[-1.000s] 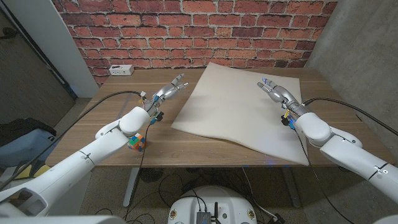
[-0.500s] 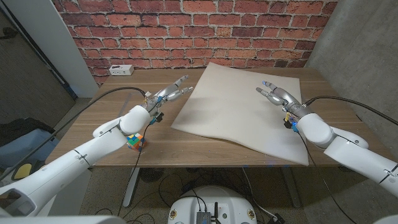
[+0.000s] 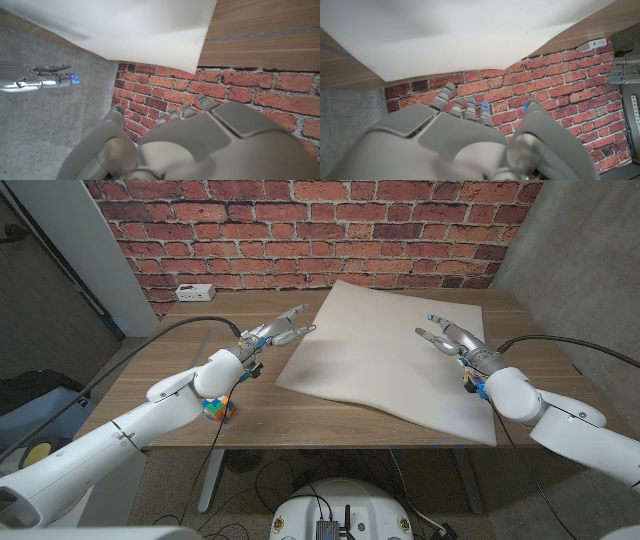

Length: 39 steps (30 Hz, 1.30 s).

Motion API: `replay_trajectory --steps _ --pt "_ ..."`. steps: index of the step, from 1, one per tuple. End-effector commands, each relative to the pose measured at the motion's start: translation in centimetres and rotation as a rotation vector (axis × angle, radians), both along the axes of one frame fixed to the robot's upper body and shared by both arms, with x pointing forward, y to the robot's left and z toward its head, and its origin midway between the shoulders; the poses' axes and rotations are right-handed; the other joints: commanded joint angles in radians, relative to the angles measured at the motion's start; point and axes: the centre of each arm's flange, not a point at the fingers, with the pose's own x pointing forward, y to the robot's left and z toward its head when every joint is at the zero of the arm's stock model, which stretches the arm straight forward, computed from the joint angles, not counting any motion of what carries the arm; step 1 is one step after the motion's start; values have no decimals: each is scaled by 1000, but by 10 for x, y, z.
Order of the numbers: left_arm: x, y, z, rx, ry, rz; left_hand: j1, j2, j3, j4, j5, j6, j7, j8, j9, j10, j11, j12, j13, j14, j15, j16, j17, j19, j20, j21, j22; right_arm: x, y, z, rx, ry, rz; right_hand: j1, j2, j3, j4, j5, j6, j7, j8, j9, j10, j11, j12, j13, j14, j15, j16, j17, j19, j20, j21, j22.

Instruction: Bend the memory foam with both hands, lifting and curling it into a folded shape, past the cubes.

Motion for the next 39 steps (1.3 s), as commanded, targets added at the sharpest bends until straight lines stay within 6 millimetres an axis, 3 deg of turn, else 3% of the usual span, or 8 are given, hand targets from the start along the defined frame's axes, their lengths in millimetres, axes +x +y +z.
replay_trajectory --steps 1,39 --pt "-15 -7 -1 95 -51 54 5 -10 3 -9 -1 -37 -6 11 4 -62 -3 6 1 -116 5 6 4 2 1 2 3 -20 2 -5 -79 -7 -85 16 -3 13 1 -7 16 -5 6 1 0 9 -1 4 11 -4 10 1 15 -2 8 4" --pt "-64 -3 -20 197 -118 137 15 -23 -5 -27 -5 -27 -11 9 5 -50 -5 4 1 -112 2 4 3 3 -6 -1 2 -86 -2 -33 -154 -17 -240 29 -1 42 0 -28 49 -12 9 2 36 5 1 3 39 -18 11 3 47 -2 9 4"
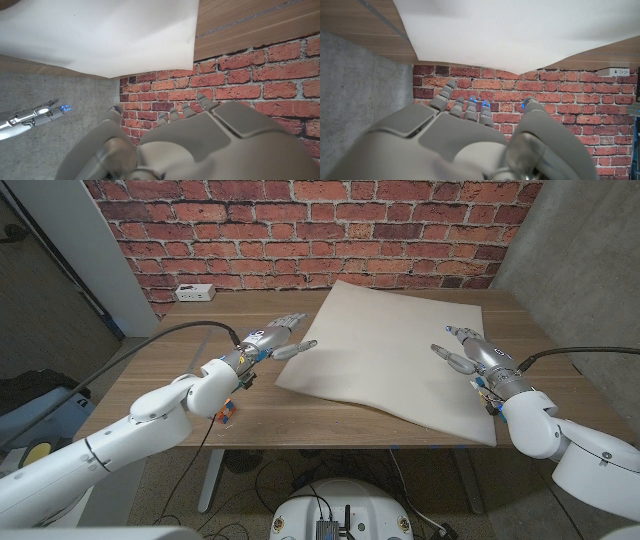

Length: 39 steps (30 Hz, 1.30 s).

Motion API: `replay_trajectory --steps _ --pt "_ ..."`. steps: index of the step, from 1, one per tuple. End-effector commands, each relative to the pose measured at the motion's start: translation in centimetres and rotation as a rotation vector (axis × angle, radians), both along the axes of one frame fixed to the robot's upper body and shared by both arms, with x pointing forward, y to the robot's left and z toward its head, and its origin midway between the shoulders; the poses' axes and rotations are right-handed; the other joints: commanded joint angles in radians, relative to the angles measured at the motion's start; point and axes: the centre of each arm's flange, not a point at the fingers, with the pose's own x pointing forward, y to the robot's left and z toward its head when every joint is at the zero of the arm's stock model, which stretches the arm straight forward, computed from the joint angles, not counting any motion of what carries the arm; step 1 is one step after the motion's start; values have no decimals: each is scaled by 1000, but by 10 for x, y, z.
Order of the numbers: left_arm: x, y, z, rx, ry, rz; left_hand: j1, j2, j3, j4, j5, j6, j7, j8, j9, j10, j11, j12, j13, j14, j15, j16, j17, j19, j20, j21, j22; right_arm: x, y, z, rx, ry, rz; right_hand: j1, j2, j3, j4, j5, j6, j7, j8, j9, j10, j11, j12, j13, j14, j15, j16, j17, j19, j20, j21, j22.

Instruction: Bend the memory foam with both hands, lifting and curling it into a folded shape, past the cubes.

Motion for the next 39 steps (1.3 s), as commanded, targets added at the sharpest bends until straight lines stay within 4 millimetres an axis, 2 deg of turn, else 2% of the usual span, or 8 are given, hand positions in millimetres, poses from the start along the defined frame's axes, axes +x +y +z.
replay_trajectory --steps 1,10,12,39 --pt "-16 1 -7 28 -23 23 2 -10 -1 -6 -1 -25 -6 2 5 -50 -5 4 2 -111 1 4 3 -3 0 -1 2 -21 1 -11 -17 8 -35 10 -2 9 2 -6 11 -3 9 2 6 3 1 3 6 1 3 1 9 -1 1 4" --pt "-23 2 -15 48 -27 48 9 -19 -4 -17 -2 -23 -10 2 5 -46 -12 3 2 -100 2 7 3 2 4 -1 1 -35 4 -20 -22 15 -56 12 -4 13 2 -9 17 -3 10 3 13 2 1 3 14 -2 4 1 13 2 1 4" --pt "-25 2 -16 52 -29 53 16 -25 -6 -25 -3 -22 -10 2 5 -43 -13 3 2 -92 5 8 3 7 16 0 1 -37 4 -22 -25 18 -59 11 -5 14 3 -10 19 -4 10 3 15 3 1 3 17 -3 5 1 13 1 0 4" --pt "-42 5 -34 102 -30 91 36 -38 -9 -50 -3 -7 -21 5 5 -31 -14 3 1 -79 -3 7 3 18 10 1 0 -54 10 -58 -10 61 -77 9 -10 21 5 -16 22 -4 6 3 18 0 -3 3 23 -6 2 2 18 1 -3 4"
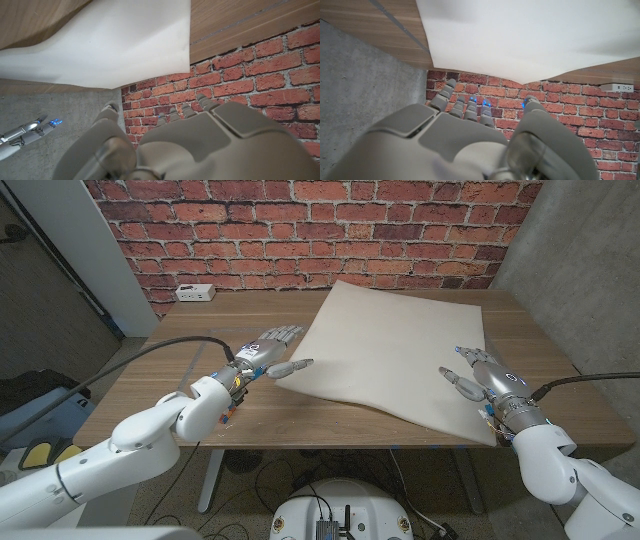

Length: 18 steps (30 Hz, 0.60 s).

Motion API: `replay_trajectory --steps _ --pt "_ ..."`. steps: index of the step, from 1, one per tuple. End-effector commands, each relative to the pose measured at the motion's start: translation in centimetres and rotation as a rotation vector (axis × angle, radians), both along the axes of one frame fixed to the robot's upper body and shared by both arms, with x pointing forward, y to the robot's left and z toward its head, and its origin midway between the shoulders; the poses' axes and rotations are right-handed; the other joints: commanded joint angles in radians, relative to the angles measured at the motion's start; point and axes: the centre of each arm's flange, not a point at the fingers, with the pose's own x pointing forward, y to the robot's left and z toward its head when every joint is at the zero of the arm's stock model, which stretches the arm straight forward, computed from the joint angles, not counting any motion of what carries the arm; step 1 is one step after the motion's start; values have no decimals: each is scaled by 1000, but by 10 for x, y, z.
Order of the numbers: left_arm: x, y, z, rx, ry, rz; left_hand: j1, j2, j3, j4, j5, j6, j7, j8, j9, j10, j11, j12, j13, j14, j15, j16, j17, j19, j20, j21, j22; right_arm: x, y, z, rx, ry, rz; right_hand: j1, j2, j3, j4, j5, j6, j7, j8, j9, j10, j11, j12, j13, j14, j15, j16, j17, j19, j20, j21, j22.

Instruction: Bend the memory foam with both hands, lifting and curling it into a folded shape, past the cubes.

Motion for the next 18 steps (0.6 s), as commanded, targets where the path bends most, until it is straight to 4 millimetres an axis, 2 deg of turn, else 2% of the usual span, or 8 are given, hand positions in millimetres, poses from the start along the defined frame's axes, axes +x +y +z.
replay_trajectory --steps 1,18 --pt "-8 1 -9 23 0 15 4 -5 5 -9 -4 -7 -10 5 5 -31 -6 3 1 -79 -2 7 3 2 -5 0 2 -7 5 -18 10 18 1 3 -5 10 2 -2 8 0 2 3 6 2 -4 3 4 3 1 2 7 1 -3 4" --pt "-14 7 -22 60 -4 39 26 -6 7 -29 -2 2 -21 6 6 -22 -11 4 1 -71 -4 6 3 21 -14 4 2 -12 16 -42 19 46 10 4 -6 15 2 -4 10 -1 1 3 9 3 -5 3 5 3 -1 2 8 2 -5 4"
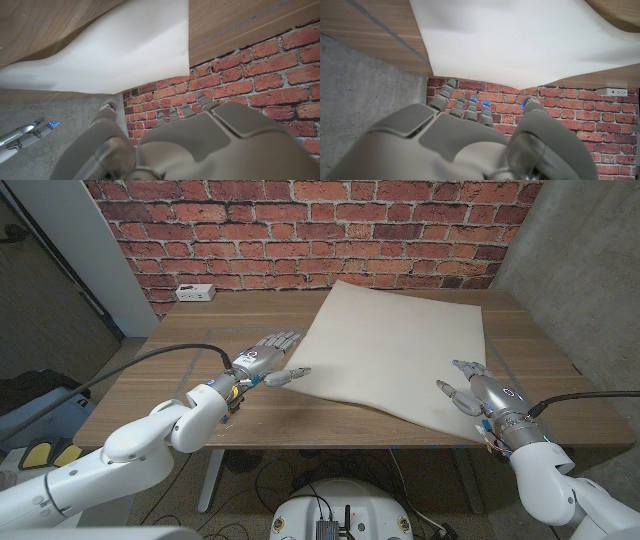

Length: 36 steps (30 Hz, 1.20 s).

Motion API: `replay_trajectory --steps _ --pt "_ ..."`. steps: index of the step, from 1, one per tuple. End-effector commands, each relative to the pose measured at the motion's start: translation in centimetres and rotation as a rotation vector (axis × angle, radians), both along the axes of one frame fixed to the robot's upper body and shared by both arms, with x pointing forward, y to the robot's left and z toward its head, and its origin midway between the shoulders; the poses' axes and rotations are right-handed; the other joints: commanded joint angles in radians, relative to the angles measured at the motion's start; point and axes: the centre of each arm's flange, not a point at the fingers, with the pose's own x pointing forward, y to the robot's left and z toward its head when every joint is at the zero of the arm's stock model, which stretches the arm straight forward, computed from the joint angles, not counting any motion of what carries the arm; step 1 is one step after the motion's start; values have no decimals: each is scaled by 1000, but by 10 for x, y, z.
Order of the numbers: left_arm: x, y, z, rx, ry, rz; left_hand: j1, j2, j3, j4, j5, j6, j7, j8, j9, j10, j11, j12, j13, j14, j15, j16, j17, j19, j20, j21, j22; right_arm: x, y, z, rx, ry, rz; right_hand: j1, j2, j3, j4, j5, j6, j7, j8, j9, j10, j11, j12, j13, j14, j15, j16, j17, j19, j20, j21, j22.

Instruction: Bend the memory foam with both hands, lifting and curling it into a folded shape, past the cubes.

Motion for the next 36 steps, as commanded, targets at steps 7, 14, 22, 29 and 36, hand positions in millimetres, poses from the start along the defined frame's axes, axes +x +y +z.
replay_trajectory --steps 7,14,22,29,36 --pt "-5 7 -14 36 3 26 24 0 2 -15 -2 2 -11 6 6 -14 -9 4 1 -68 -6 6 3 9 1 5 2 -5 13 -26 13 29 9 7 -7 10 -1 -5 12 0 1 3 12 4 0 3 7 4 -2 1 10 3 -6 4" --pt "-5 7 -18 54 5 28 32 -1 3 -22 -1 3 -12 6 6 -13 -11 3 1 -65 -7 6 3 16 2 6 1 -4 20 -35 15 42 14 6 -14 8 -2 -6 14 1 1 3 13 5 0 3 8 5 -3 1 11 5 -6 4" --pt "-4 8 -24 78 8 46 52 -5 6 -38 0 2 -15 6 6 -10 -13 3 1 -59 -5 6 2 32 3 10 1 -3 27 -43 12 57 10 16 -14 13 -10 -5 17 1 1 3 15 5 -2 3 9 4 -4 -1 13 5 -7 4" --pt "-1 5 -28 105 8 62 69 -6 9 -51 1 3 -15 6 6 -6 -16 3 1 -52 -5 7 2 43 5 11 0 -2 29 -48 1 67 5 26 -14 19 -19 -5 18 1 0 3 17 6 -2 3 12 3 -5 -3 17 4 -7 4" --pt "0 0 -29 140 -5 83 96 -8 14 -70 2 -4 -16 5 7 -2 -14 2 2 -34 -6 10 2 70 11 18 0 0 28 -53 -11 77 -10 41 -19 24 -32 -5 19 0 0 3 20 3 -3 3 17 0 -5 -4 22 6 -6 3"
